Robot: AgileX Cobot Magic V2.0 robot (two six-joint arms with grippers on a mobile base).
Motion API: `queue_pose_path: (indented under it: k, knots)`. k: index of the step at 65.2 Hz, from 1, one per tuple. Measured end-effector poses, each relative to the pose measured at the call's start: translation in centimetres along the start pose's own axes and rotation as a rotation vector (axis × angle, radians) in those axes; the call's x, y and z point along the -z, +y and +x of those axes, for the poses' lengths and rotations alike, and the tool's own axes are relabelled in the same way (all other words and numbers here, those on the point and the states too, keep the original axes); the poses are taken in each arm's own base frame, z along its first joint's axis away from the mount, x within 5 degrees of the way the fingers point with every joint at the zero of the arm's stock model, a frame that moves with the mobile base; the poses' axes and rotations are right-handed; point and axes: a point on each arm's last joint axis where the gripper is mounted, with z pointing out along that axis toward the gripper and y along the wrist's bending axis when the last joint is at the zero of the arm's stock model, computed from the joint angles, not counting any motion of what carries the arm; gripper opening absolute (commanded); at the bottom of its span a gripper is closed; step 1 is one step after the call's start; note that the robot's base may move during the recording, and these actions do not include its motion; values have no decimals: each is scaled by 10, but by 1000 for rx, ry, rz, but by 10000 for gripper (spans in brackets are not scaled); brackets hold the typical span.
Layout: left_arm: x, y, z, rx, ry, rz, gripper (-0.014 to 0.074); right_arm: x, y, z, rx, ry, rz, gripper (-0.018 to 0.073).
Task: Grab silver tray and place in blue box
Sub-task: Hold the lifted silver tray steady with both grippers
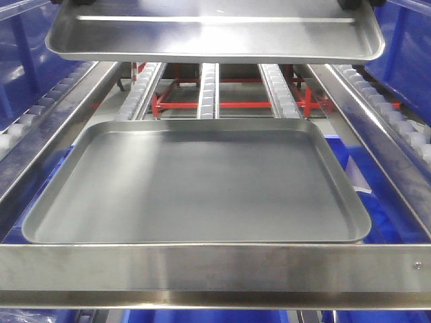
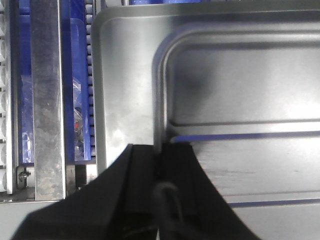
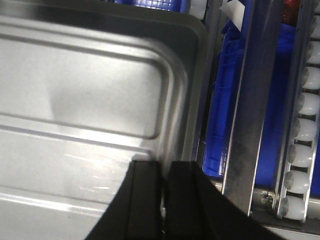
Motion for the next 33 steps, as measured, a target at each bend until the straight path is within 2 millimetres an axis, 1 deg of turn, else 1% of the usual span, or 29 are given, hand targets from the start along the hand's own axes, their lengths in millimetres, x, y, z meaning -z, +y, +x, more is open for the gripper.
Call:
queue_pose_path:
  k: [33]
  knots:
    - [0,0,0,0,0,0,-98,0,0,0,-2,2,1,58]
